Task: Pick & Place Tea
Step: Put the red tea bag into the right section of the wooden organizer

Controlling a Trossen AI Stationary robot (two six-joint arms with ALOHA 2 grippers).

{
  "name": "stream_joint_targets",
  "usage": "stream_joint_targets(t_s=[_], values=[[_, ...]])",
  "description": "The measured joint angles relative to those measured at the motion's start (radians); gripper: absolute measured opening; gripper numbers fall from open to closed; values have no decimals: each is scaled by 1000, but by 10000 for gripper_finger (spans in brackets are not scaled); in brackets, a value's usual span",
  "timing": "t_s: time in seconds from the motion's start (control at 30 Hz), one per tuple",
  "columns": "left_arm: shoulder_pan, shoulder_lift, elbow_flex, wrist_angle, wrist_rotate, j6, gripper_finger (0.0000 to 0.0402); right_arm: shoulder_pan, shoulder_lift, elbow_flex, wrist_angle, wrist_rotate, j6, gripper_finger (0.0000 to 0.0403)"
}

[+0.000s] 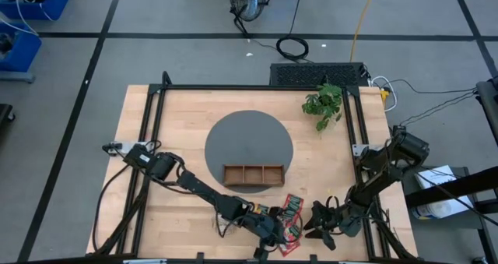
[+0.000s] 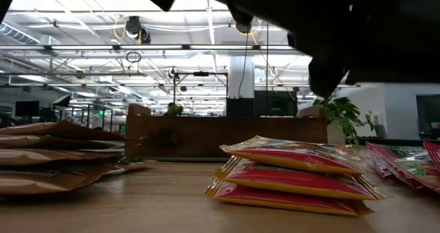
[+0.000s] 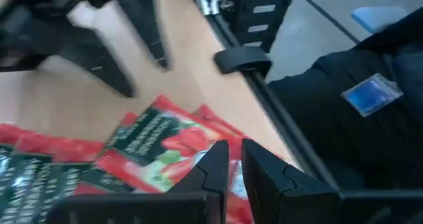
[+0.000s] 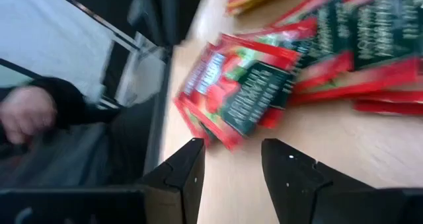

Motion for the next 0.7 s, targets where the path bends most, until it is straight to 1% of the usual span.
stream_joint_targets(t_s=[0.17, 0.27, 0.47, 0.57, 0.67, 0.7], values=[[1, 4, 0, -6, 30, 4, 46, -1, 20, 0, 53, 6, -10, 139], [1, 4, 0, -5, 52, 3, 46, -1, 19, 1, 39, 20, 11, 137], [-4, 4, 0, -18, 58, 15, 46, -1, 18, 2, 25, 28, 27, 137], [-6, 4, 0, -31, 50, 24, 46, -1, 18, 2, 15, 29, 36, 137], [-5, 18, 0, -38, -9, 28, 46, -3, 18, 2, -5, 35, 56, 137], [-1, 23, -1, -46, -13, 29, 46, -5, 18, 2, -6, 35, 58, 137]])
